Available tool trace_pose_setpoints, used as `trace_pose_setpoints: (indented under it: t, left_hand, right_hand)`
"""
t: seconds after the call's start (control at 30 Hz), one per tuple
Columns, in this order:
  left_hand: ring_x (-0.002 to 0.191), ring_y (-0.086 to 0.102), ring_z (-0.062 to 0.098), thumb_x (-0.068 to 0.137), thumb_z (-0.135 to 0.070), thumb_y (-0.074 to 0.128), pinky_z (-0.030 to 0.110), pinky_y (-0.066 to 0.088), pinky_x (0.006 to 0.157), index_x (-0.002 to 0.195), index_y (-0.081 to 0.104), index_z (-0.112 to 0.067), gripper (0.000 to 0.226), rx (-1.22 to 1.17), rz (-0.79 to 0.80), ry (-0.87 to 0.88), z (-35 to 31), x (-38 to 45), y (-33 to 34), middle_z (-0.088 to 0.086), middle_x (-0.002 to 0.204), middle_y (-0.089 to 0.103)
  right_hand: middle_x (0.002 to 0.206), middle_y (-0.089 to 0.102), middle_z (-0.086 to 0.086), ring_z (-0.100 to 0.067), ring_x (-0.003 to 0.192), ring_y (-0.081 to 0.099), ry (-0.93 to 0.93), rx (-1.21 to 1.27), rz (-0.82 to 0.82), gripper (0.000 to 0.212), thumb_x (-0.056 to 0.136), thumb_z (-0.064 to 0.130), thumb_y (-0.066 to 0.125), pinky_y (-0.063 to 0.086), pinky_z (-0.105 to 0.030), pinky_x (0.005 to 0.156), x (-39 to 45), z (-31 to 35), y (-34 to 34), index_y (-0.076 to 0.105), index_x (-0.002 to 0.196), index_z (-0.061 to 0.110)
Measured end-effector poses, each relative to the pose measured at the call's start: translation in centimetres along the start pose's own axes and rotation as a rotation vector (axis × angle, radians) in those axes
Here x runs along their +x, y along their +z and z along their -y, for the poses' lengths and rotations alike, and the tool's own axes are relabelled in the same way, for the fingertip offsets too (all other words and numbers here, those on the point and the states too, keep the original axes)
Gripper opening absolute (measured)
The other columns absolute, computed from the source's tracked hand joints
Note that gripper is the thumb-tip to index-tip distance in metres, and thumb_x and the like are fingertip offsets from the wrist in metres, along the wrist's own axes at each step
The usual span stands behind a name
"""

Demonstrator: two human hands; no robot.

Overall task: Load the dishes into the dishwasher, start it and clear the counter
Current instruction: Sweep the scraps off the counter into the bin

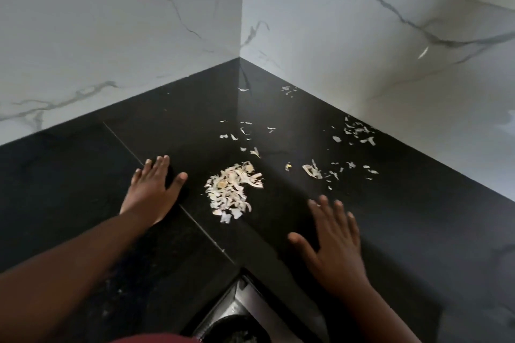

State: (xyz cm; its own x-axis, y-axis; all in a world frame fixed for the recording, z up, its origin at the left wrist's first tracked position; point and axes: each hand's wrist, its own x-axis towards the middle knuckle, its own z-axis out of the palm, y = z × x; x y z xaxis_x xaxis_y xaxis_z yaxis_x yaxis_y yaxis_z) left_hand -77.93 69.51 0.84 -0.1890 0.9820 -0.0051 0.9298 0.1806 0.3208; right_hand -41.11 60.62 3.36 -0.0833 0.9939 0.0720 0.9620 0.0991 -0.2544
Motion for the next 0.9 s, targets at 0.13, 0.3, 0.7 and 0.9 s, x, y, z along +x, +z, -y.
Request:
trace_pose_setpoints:
  t: [0.13, 0.3, 0.7, 0.9]
  left_hand:
    - [0.150, 0.006, 0.019, 0.084, -0.074, 0.017, 0.037, 0.004, 0.121, 0.155, 0.019, -0.016, 0.092, 0.024, 0.001, 0.007, 0.0, -0.1, -0.1, 0.003, 0.162, 0.016]
    - [0.150, 0.004, 0.019, 0.083, -0.079, 0.020, 0.039, 0.004, 0.121, 0.155, 0.018, -0.017, 0.095, 0.073, 0.008, 0.003, -0.2, -0.1, 0.1, 0.002, 0.163, 0.012]
    - [0.149, -0.001, 0.012, 0.079, -0.086, 0.017, 0.036, 0.003, 0.122, 0.155, 0.015, -0.024, 0.099, 0.096, 0.004, -0.022, -0.2, 0.2, 0.2, -0.007, 0.163, 0.007]
    - [0.147, -0.007, 0.008, 0.078, -0.086, 0.016, 0.035, 0.001, 0.122, 0.156, 0.012, -0.027, 0.098, 0.089, 0.017, -0.027, 0.1, 0.3, 0.2, -0.009, 0.162, 0.002]
  right_hand:
    - [0.161, -0.017, 0.000, -0.012, 0.142, -0.025, 0.278, -0.046, 0.174, 0.114, 0.067, 0.094, 0.007, -0.010, -0.037, 0.120, -4.6, -7.0, -1.8, -0.006, 0.155, 0.023]
    - [0.156, -0.032, -0.005, -0.021, 0.142, -0.032, 0.314, -0.115, 0.208, 0.129, 0.054, 0.101, -0.005, -0.017, -0.038, 0.117, -5.6, -7.3, -1.3, -0.023, 0.149, 0.016]
    - [0.155, -0.031, -0.012, -0.028, 0.140, -0.036, 0.049, -0.043, 0.194, 0.124, 0.062, 0.098, -0.004, -0.026, -0.042, 0.112, 3.7, 0.9, 2.9, -0.024, 0.148, 0.011]
    - [0.156, -0.028, -0.015, -0.033, 0.141, -0.031, -0.065, -0.025, 0.211, 0.119, 0.068, 0.094, 0.003, -0.022, -0.045, 0.113, 8.0, 4.9, 3.9, -0.024, 0.148, 0.009]
